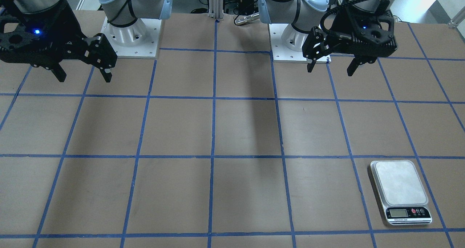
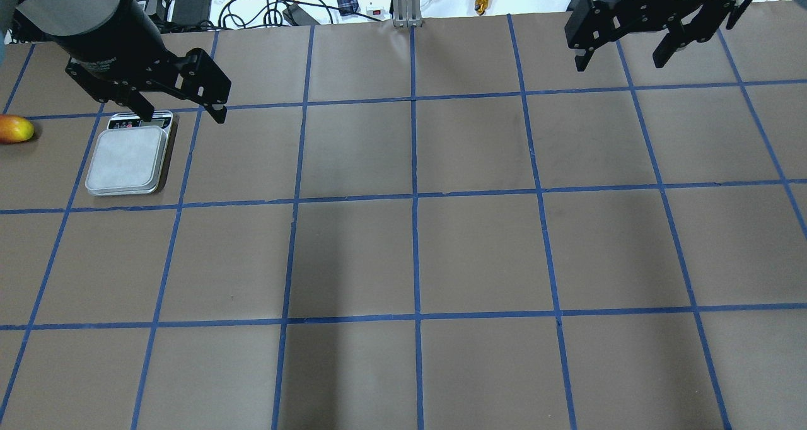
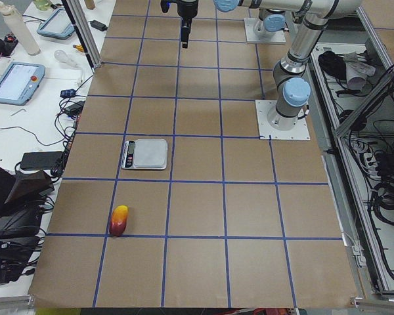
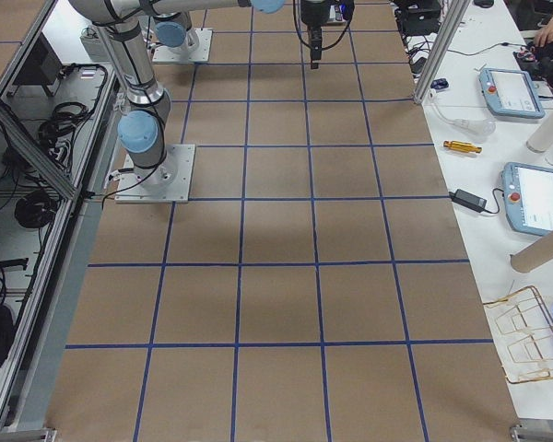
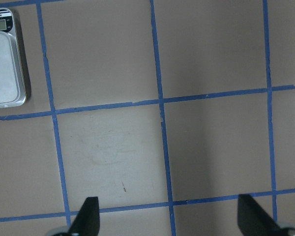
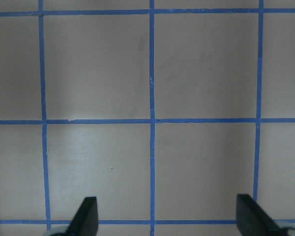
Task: Weigh mango
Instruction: 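Move the left gripper away from the scale toward the mango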
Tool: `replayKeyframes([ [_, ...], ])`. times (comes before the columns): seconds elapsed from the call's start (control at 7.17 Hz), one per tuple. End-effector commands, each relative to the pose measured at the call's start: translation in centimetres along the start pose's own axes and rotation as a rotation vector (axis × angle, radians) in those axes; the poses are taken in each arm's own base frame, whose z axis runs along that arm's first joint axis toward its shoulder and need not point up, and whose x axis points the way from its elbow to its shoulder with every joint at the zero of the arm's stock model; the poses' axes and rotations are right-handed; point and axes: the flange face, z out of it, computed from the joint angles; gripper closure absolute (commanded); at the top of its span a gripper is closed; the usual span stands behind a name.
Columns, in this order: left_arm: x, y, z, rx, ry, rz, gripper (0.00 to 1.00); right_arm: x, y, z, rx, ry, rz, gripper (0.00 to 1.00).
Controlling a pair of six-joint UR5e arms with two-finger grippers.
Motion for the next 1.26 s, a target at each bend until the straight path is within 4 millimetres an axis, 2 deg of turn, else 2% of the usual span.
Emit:
replayKeyframes([
  [0.0, -3.9, 0.0, 0.0, -0.025, -0.028, 0.105, 0.0, 0.0, 0.0, 0.0, -0.001, 0.0, 0.0, 0.0],
  [0.28, -13.1, -0.2, 1.3, -0.057, -0.017, 0.187, 0.0, 0.0, 0.0, 0.0, -0.001, 0.0, 0.0, 0.0],
  [0.42, -16.7, -0.1, 1.9, -0.067, -0.011, 0.272, 0.0, 0.0, 0.0, 0.0, -0.001, 0.0, 0.0, 0.0],
  [0.56, -20.4, -0.8, 3.7, -0.089, 0.01, 0.357, 0.0, 0.0, 0.0, 0.0, 0.001, 0.0, 0.0, 0.0],
  [0.7, -25.2, -1.6, 6.3, -0.098, 0.027, 0.438, 0.0, 0.0, 0.0, 0.0, -0.001, 0.0, 0.0, 0.0],
  [0.84, -31.6, -2.1, 9.4, -0.083, 0.018, 0.533, 0.0, 0.0, 0.0, 0.0, -0.001, 0.0, 0.0, 0.0],
  [0.98, -36.5, -2.9, 12.0, -0.084, 0.0, 0.631, 0.0, 0.1, 0.0, 0.0, -0.001, 0.0, 0.001, 0.0],
  [1.12, -39.9, -4.8, 13.4, -0.108, -0.019, 0.733, 0.0, 0.0, 0.0, 0.0, -0.001, 0.0, 0.0, 0.0],
])
